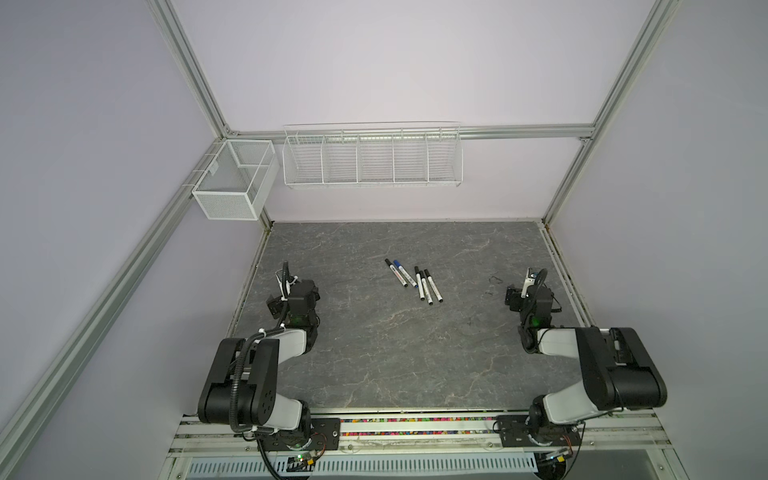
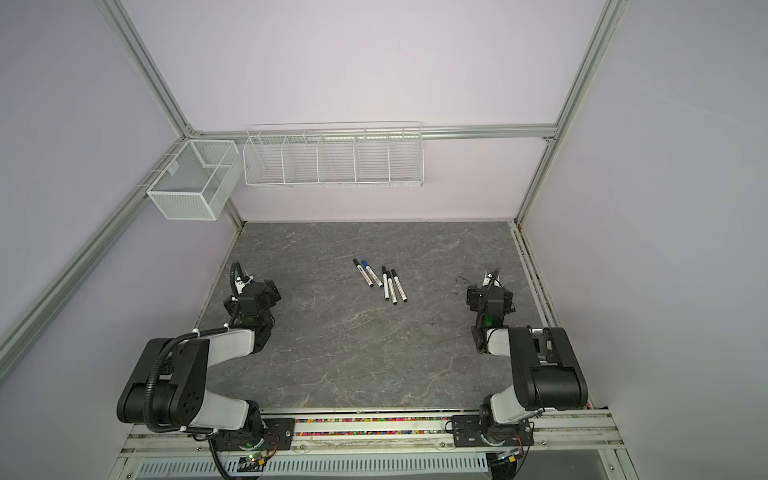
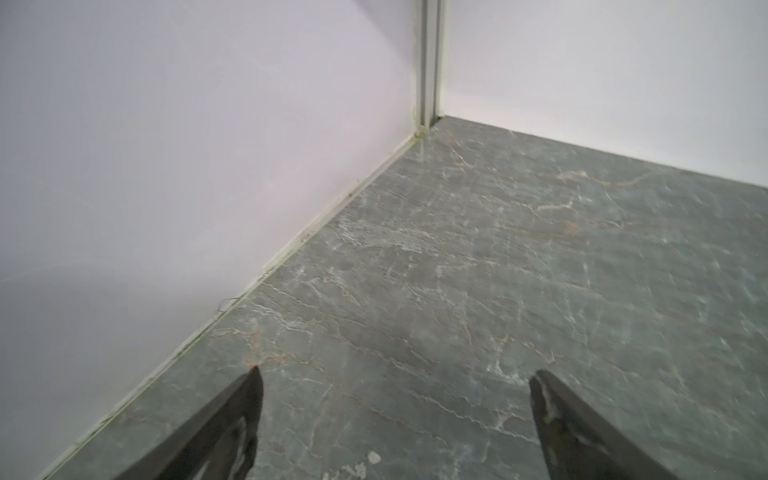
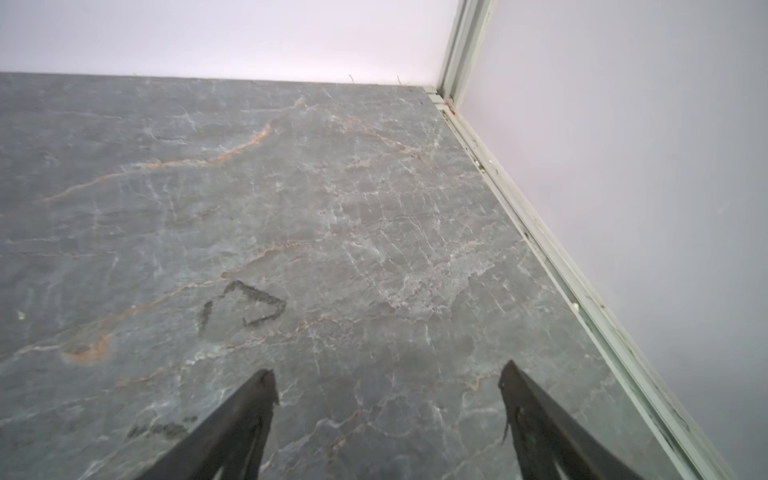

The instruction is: Insert the pens into the pen caps

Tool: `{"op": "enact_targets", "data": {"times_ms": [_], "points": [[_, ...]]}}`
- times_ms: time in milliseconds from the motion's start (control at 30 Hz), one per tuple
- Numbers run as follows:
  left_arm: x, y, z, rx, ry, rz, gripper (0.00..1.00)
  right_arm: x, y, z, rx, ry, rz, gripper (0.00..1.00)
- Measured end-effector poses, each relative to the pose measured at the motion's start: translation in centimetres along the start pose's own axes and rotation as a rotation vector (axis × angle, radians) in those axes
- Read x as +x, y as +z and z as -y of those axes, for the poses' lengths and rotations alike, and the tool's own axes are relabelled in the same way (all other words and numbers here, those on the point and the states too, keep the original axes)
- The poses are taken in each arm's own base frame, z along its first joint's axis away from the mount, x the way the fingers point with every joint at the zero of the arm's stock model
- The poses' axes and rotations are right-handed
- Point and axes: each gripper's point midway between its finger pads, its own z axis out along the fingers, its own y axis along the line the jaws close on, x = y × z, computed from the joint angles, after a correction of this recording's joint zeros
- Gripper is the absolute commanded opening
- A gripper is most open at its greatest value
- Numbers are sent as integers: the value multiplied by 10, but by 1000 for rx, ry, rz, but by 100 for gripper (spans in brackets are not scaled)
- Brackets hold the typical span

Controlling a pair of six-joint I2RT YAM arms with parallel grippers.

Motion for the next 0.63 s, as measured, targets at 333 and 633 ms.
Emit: {"op": "enact_targets", "data": {"times_ms": [333, 633], "points": [[-3, 1, 20, 119, 4, 65, 99, -8, -2, -20, -105, 5, 40, 88], [-12, 0, 22, 132, -4, 101, 99, -8, -2, -22, -123, 6, 41, 88]]}}
